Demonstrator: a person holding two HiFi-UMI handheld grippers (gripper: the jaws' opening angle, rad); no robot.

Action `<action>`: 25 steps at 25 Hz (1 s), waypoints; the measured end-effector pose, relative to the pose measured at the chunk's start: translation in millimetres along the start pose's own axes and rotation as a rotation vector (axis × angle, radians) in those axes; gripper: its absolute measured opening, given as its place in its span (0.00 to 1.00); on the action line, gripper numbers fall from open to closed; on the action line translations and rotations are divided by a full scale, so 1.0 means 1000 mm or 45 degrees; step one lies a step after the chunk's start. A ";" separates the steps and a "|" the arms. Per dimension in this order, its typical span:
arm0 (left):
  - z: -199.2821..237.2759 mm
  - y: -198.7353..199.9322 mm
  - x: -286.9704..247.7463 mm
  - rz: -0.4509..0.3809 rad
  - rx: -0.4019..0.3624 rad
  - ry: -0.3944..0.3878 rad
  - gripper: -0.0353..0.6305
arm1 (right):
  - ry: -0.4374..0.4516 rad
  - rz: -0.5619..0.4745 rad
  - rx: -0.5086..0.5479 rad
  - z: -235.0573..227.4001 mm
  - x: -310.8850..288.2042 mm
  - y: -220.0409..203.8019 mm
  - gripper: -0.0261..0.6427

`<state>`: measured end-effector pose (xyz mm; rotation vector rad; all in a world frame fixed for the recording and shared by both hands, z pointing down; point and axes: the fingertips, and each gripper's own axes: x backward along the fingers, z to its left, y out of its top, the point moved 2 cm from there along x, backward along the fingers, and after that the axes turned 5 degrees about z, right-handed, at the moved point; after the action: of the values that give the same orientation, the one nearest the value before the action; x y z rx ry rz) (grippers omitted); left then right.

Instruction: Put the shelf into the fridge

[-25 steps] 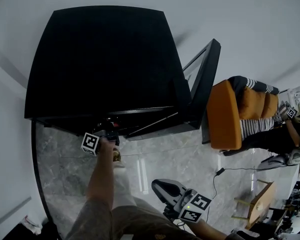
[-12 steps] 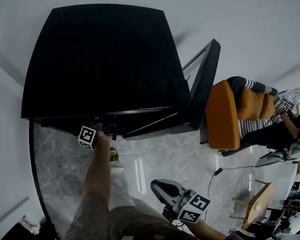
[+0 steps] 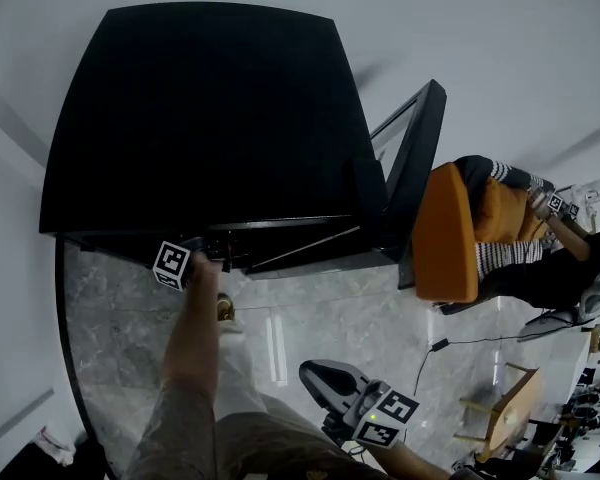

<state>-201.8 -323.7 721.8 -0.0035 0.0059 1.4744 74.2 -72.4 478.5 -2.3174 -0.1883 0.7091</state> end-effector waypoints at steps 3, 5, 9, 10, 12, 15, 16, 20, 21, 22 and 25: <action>0.000 0.000 0.000 -0.002 0.006 0.003 0.08 | 0.005 0.000 0.001 0.001 -0.002 0.000 0.07; 0.000 0.001 0.001 -0.002 0.006 0.002 0.08 | 0.005 -0.002 -0.001 0.001 -0.003 0.000 0.07; 0.001 0.001 -0.001 -0.005 0.009 0.007 0.08 | 0.000 0.005 -0.006 0.000 -0.003 -0.002 0.07; 0.001 0.001 -0.002 -0.004 0.011 0.010 0.08 | -0.001 0.006 -0.008 0.000 -0.003 -0.003 0.07; 0.001 0.002 -0.008 0.003 0.011 0.011 0.08 | -0.001 0.005 -0.014 -0.001 -0.004 -0.004 0.07; 0.002 0.004 -0.014 0.001 0.006 0.012 0.08 | 0.002 0.007 -0.022 -0.001 -0.005 -0.006 0.07; 0.003 0.005 -0.016 -0.006 0.002 0.013 0.08 | 0.003 0.006 -0.022 -0.001 -0.006 -0.006 0.07; 0.003 0.010 -0.022 -0.039 -0.011 0.005 0.08 | 0.002 0.006 -0.024 -0.003 -0.005 -0.003 0.07; 0.003 0.009 -0.023 -0.035 -0.009 0.006 0.08 | 0.000 0.005 -0.024 -0.003 -0.005 -0.003 0.07; 0.002 0.008 -0.024 -0.026 -0.007 0.009 0.08 | -0.001 0.003 -0.023 -0.004 -0.005 -0.002 0.07; 0.002 0.007 -0.026 -0.014 -0.012 0.012 0.08 | -0.001 0.003 -0.022 -0.006 -0.004 -0.001 0.07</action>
<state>-211.7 -348.6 723.8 -0.0180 0.0063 1.4632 73.7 -76.2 484.6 -2.3345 -0.1930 0.7123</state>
